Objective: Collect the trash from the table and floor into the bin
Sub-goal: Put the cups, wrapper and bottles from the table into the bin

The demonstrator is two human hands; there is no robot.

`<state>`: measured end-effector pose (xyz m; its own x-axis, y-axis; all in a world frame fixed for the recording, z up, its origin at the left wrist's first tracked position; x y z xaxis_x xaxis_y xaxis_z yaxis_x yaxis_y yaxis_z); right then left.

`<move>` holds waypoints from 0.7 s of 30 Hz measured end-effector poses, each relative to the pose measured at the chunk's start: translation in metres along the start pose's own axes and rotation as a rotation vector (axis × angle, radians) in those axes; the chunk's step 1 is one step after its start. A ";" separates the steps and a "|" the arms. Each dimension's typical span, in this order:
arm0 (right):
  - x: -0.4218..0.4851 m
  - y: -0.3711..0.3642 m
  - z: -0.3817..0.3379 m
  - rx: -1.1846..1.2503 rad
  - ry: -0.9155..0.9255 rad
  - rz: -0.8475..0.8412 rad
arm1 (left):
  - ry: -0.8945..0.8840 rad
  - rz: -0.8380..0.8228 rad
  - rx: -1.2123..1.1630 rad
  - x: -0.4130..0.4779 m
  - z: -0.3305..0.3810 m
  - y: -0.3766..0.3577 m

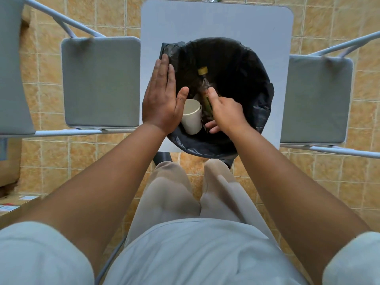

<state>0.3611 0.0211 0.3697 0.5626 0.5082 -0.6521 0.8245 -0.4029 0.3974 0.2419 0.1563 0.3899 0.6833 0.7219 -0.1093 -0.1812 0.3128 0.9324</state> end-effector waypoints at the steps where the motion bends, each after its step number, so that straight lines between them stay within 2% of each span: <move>1: -0.004 0.007 -0.001 -0.044 0.097 0.034 | 0.003 0.000 0.003 0.000 0.000 0.000; 5: -0.028 0.047 -0.006 -0.327 0.586 0.334 | 0.015 0.005 0.014 0.000 0.000 -0.002; 7: -0.037 0.062 -0.001 -0.483 0.734 0.480 | 0.022 0.010 0.018 0.001 -0.001 -0.002; 9: -0.038 0.070 0.011 -0.634 0.713 0.525 | 0.029 0.015 0.026 0.001 -0.001 -0.003; 11: -0.035 0.071 0.025 -0.718 0.633 0.460 | 0.037 0.018 0.038 0.001 -0.001 -0.005; 14: -0.031 0.065 0.039 -0.691 0.619 0.379 | 0.047 0.017 0.054 0.000 -0.001 -0.005; 21: -0.025 0.065 0.041 -0.658 0.639 0.399 | 0.058 0.012 0.106 0.000 0.000 -0.005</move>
<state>0.3976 -0.0493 0.3852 0.5732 0.8194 -0.0006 0.3288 -0.2294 0.9161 0.2429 0.1541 0.3852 0.6392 0.7605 -0.1147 -0.1115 0.2392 0.9646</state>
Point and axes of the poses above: each hand's wrist, its own x-axis towards the middle knuckle, its own y-axis out of the back of the hand, z = x × y, the point moved 4 cm from there along x, towards the middle knuckle, and after that the axes turned 6 degrees about y, right-handed, at the moved point
